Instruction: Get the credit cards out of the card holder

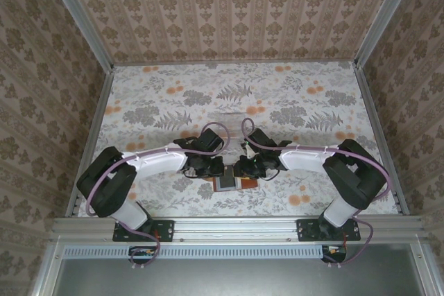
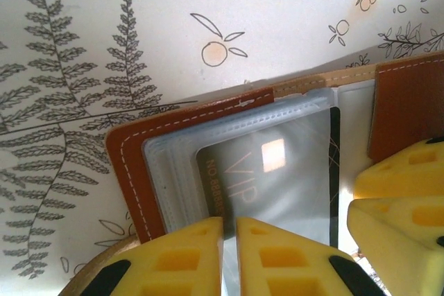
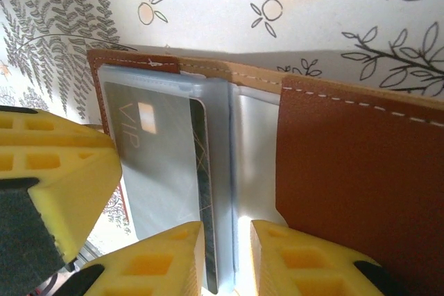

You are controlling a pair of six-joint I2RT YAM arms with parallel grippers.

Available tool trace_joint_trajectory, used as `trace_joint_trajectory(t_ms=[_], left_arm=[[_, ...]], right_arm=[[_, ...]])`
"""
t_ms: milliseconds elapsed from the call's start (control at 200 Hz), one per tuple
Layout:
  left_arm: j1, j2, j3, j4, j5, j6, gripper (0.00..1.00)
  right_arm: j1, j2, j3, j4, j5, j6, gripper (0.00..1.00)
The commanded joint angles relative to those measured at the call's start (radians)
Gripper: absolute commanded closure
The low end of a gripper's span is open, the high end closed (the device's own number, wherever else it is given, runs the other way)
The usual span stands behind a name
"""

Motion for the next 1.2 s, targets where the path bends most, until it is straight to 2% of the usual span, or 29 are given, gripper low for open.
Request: trace_joint_trajectory(t_ms=[0,295,540,1195], left_arm=[[-0.005,-0.041,-0.011,-0.058,-0.025,0.015,0.81],[-0.007,-0.004,-0.018,-0.038,-0.009,0.017,0.81],[-0.007,0.025,-0.022,-0.033,-0.006,0.015,0.86],[-0.006,0.024,-0.025,-0.031,-0.004,0.017,0.89]], right_arm=[[0.005,-0.029,0.027,-0.033,0.014,-0.009,0.75],[0.008,-0.004,0.058,-0.021,-0.011,-0.012,0.75],[0.008,0.023,0.071,-0.011,-0.019,-0.013,0.75],[0.017,0.082,0.102,-0.004,-0.029,-0.007,0.78]])
